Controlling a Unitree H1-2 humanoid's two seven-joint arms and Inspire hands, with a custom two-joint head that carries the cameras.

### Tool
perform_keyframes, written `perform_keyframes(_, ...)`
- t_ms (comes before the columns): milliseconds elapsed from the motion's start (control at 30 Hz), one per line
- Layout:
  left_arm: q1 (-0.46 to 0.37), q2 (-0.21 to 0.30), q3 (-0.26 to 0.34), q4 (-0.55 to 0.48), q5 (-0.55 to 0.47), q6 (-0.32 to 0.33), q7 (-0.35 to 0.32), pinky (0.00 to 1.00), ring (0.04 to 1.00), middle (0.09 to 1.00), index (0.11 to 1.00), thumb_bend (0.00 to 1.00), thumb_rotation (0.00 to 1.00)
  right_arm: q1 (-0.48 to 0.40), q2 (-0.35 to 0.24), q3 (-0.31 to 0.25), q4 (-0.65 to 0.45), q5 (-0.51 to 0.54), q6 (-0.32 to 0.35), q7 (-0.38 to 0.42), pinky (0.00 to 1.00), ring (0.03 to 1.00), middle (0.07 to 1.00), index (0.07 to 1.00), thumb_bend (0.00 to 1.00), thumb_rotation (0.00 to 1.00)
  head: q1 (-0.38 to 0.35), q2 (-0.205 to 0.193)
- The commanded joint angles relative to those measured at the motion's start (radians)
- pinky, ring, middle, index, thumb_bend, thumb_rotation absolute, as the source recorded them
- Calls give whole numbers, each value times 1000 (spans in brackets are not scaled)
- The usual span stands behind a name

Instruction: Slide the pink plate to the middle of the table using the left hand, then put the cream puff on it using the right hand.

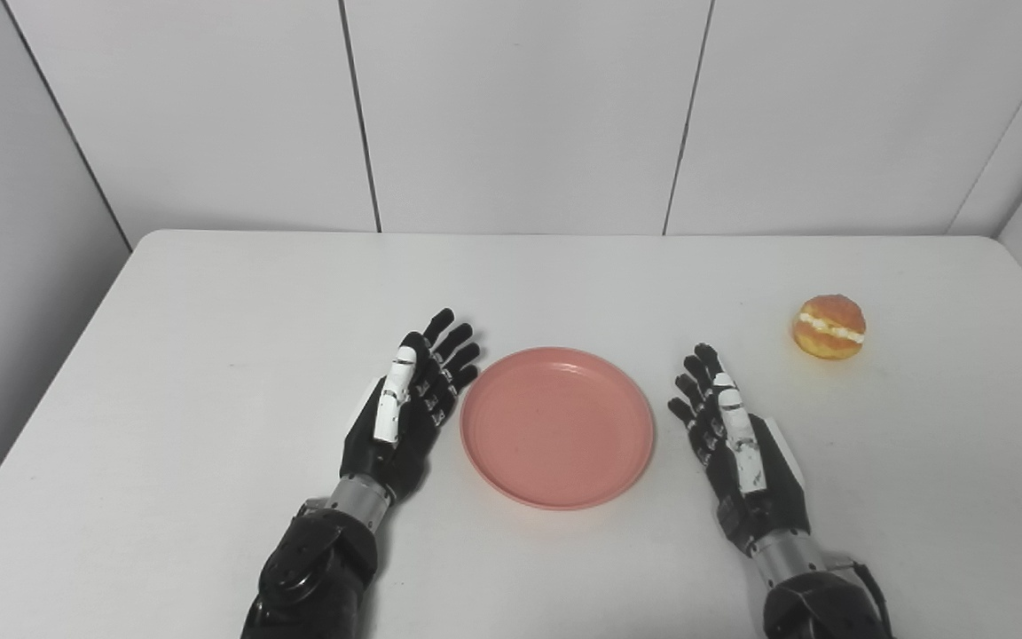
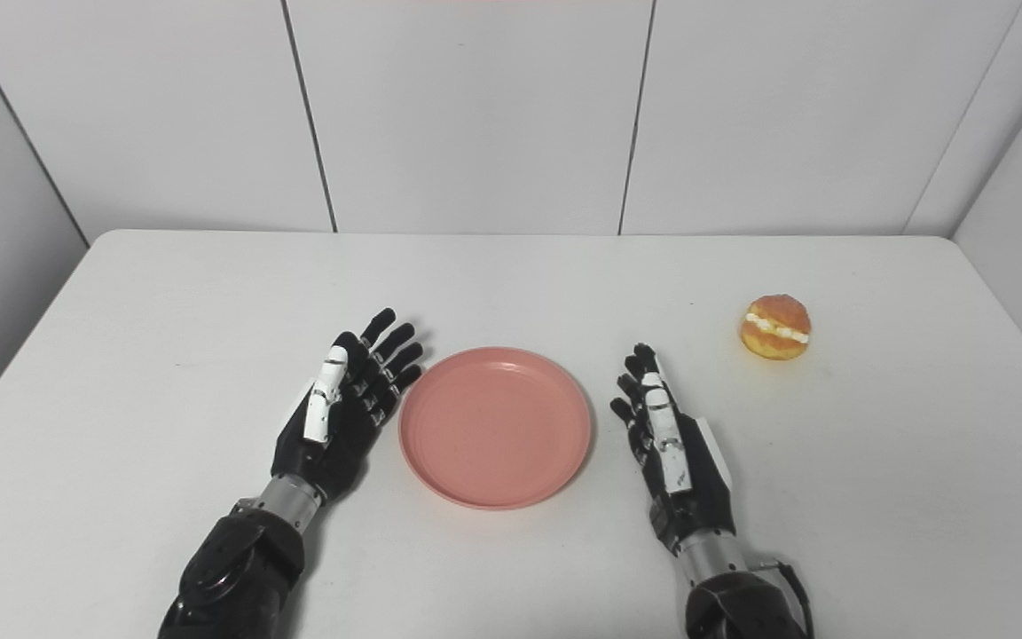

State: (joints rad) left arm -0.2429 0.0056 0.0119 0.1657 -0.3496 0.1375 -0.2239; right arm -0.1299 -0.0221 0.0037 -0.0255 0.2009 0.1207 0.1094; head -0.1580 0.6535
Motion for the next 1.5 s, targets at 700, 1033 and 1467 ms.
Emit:
perform_keyframes(700,49,3,19,161,21,-39,7,971,954,960,959,429,1000,-180,-107,-59,-105,-123,-4,-53,929,915,932,939,498,954,-127,-102)
perform_keyframes(1033,50,6,31,181,15,-41,0,979,963,966,962,400,1000,-256,-194,-36,-120,-337,-2,-98,857,861,920,932,597,907,-180,-148)
perform_keyframes(1467,46,14,39,218,5,-71,-28,1000,976,977,971,392,1000,-318,-331,2,-91,-636,-13,-140,793,861,920,931,698,773,-189,-175)
